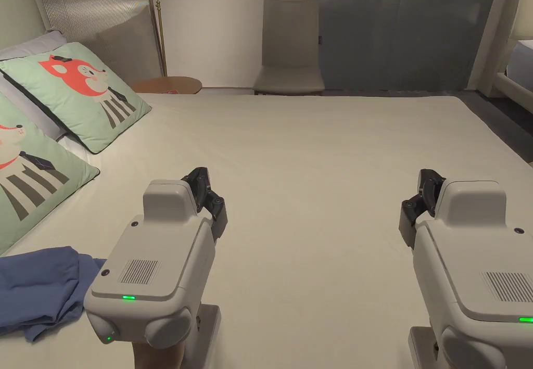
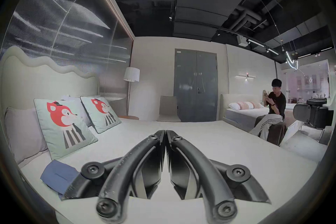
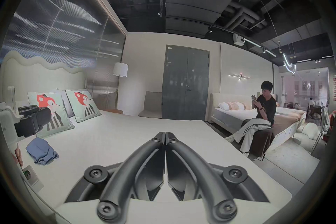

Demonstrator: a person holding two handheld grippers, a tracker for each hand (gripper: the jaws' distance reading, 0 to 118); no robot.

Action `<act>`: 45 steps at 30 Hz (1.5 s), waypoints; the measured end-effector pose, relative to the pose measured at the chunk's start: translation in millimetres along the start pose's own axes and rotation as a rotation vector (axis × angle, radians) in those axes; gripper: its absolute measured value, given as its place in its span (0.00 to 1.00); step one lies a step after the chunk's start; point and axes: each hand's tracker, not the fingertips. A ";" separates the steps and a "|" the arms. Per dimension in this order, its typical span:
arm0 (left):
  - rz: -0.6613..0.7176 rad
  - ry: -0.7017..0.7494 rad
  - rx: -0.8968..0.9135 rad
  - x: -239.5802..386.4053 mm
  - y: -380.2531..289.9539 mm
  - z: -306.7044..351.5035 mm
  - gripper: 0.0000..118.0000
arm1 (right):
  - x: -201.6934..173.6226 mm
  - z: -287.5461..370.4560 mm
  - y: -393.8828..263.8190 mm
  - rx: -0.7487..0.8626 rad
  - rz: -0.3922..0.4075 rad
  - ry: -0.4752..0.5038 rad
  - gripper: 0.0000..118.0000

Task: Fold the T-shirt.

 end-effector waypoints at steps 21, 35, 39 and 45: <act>0.026 0.031 -0.005 -10.6 -0.9 -2.2 0.43 | 0.0 -4.2 -0.1 -0.009 0.005 -0.024 0.30; 0.020 0.043 0.016 -11.7 0.9 -0.8 0.94 | 7.8 -6.1 -4.0 -0.013 -0.011 -0.057 0.99; 0.020 0.042 0.011 -11.6 2.5 0.9 0.94 | 12.3 -9.5 -6.2 -0.013 -0.009 -0.056 0.99; 0.011 0.037 0.007 -12.0 2.5 1.4 0.94 | 11.9 -8.4 -6.6 -0.012 -0.014 -0.047 0.99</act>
